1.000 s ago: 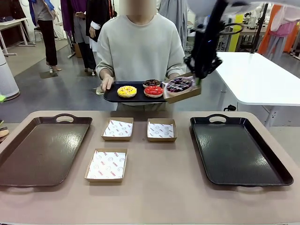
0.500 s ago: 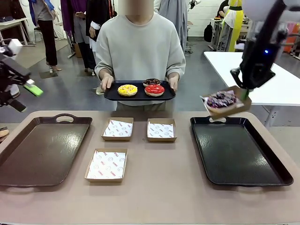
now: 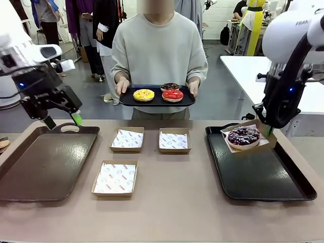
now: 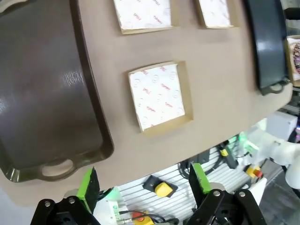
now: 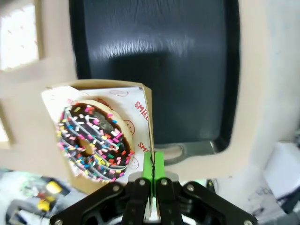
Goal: Individually package the donuts and arrange them on the tray.
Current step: Place the picked Paper togo box on the Handle tray while simultaneously picking up another Paper togo box from the table with the other hand.
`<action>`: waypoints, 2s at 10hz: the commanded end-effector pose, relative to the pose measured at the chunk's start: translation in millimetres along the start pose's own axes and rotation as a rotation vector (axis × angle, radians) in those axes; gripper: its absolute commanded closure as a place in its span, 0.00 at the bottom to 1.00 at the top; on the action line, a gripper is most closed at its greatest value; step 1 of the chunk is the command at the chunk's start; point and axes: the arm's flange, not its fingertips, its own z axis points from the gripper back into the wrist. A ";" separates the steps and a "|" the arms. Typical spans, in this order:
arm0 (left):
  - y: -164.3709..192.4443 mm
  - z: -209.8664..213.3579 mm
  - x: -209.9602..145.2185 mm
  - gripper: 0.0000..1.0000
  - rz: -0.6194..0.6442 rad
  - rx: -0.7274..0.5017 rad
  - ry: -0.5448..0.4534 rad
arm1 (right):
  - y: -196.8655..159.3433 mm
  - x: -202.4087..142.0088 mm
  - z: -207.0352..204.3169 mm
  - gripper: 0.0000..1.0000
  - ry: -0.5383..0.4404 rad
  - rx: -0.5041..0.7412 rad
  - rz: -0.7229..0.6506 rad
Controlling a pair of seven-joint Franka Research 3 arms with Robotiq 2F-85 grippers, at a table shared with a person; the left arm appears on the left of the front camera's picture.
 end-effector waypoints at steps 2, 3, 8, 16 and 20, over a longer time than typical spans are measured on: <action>-7.6 -39.9 13.6 0.00 0.044 0.135 -0.018 | -0.5 12.7 -23.1 0.99 -0.006 -0.003 -0.022; -10.1 -56.6 16.7 0.00 0.058 0.178 -0.030 | 0.4 15.7 -30.0 0.99 0.002 0.005 -0.025; -21.5 -121.3 16.1 0.00 0.079 0.257 -0.049 | 0.7 13.1 -25.6 0.99 0.012 0.001 -0.005; -35.8 -189.2 -0.5 0.00 0.120 0.265 -0.067 | 0.7 13.1 -25.6 0.99 0.012 0.001 -0.005; -31.2 -205.2 -6.4 0.00 0.125 0.231 -0.033 | 0.7 13.1 -25.6 0.99 0.012 0.001 -0.005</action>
